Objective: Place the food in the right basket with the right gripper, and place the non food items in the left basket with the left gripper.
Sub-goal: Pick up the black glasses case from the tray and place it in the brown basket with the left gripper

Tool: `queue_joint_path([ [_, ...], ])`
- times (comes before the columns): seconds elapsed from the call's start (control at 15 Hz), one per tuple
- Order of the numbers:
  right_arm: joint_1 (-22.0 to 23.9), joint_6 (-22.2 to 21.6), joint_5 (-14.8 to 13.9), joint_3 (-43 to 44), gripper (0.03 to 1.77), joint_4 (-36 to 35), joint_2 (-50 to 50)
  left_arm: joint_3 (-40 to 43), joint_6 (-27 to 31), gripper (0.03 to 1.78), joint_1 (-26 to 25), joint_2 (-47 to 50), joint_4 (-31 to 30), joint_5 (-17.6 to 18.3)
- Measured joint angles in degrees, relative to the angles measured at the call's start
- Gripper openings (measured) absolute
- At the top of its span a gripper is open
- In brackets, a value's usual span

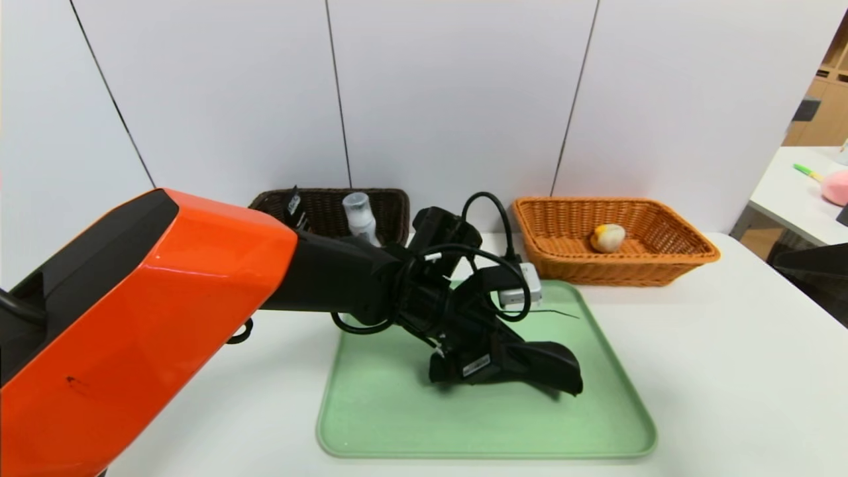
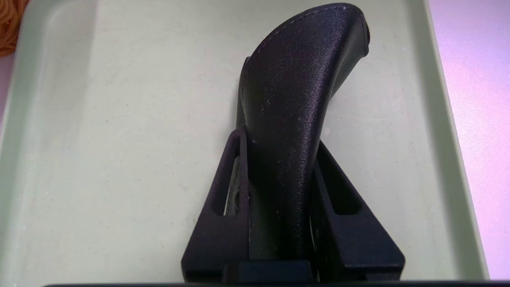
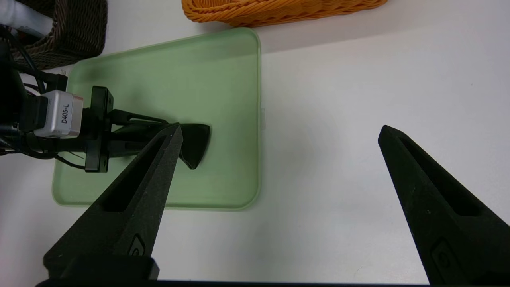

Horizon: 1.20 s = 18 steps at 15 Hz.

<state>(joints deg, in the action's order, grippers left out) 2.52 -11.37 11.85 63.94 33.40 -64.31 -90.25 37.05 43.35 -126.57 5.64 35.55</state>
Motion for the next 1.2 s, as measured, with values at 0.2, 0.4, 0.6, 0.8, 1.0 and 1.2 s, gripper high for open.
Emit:
queue_joint_path([
  [0.2, -0.02, 0.0, 0.0, 0.0, 1.7, -0.02, 0.04, -0.41, -0.52, 0.41, 0.0, 0.28, 0.02, -0.07],
  [0.4, 0.0, -0.06, 0.02, -0.11, 1.7, 0.06, -0.07, -2.94, -2.33, 0.39, 0.11, 0.83, 0.11, -0.66],
  [0.6, 0.01, -0.12, -0.02, -0.35, 1.7, 0.27, -0.07, -7.57, -6.57, 0.36, 0.85, 2.43, 3.54, -1.23],
  [0.8, 0.01, -0.17, 0.0, -0.57, 1.7, 0.33, -0.07, -15.93, -11.89, 0.35, 1.19, 3.61, 10.64, -3.96],
  [1.0, -0.11, -1.07, -0.06, -0.55, 1.7, 0.11, -0.02, -19.53, -15.45, 0.34, 1.44, 4.3, 15.19, -5.51],
  [1.2, -0.22, -1.19, -0.15, -0.46, 1.7, 0.24, 0.39, -19.24, -15.63, 0.34, 1.38, 5.29, 14.88, -5.73],
])
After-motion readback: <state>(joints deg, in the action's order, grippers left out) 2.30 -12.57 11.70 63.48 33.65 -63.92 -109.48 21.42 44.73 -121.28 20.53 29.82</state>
